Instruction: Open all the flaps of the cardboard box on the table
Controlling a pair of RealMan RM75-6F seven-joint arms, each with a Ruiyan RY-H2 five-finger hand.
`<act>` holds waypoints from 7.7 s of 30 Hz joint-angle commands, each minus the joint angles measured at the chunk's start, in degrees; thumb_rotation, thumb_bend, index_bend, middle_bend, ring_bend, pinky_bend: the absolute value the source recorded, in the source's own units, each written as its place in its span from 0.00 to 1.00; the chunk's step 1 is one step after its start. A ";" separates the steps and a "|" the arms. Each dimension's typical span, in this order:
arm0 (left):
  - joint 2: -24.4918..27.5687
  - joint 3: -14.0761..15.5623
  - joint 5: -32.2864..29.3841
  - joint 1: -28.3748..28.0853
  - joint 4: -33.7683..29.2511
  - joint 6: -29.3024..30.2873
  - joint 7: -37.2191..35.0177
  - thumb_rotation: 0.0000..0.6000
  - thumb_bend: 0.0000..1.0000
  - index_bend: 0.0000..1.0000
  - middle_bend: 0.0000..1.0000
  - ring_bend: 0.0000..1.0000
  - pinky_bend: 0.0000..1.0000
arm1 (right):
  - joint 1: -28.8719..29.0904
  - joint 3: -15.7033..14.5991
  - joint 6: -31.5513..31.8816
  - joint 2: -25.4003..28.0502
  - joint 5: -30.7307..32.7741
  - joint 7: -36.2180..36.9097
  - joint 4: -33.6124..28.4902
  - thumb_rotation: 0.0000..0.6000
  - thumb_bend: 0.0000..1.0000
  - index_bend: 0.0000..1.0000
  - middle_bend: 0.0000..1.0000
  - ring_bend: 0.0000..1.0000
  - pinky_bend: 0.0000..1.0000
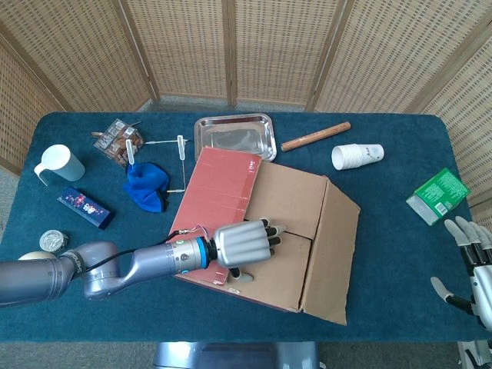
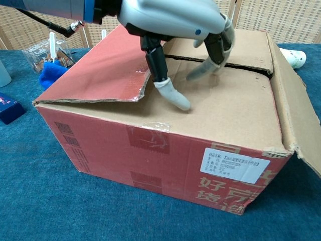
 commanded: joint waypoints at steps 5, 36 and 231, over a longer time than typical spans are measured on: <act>-0.34 0.43 0.31 0.22 0.34 0.37 -0.43 0.51 0.65 0.74 0.30 0.14 0.32 | 0.09 0.02 -0.19 -0.09 0.14 -0.08 0.13 1.00 0.24 0.00 0.00 0.00 0.00; 7.29 0.76 -0.25 2.79 -2.18 1.56 -0.51 0.52 0.65 0.97 0.33 0.14 0.35 | 0.25 -0.32 -0.56 -0.04 -0.33 0.37 0.19 1.00 0.24 0.00 0.00 0.00 0.00; -36.87 -15.64 -18.20 -15.14 65.67 14.11 2.31 1.00 0.48 0.00 0.00 0.00 0.23 | 3.01 -2.41 -5.42 2.54 -0.35 10.90 0.59 1.00 0.25 0.00 0.00 0.00 0.00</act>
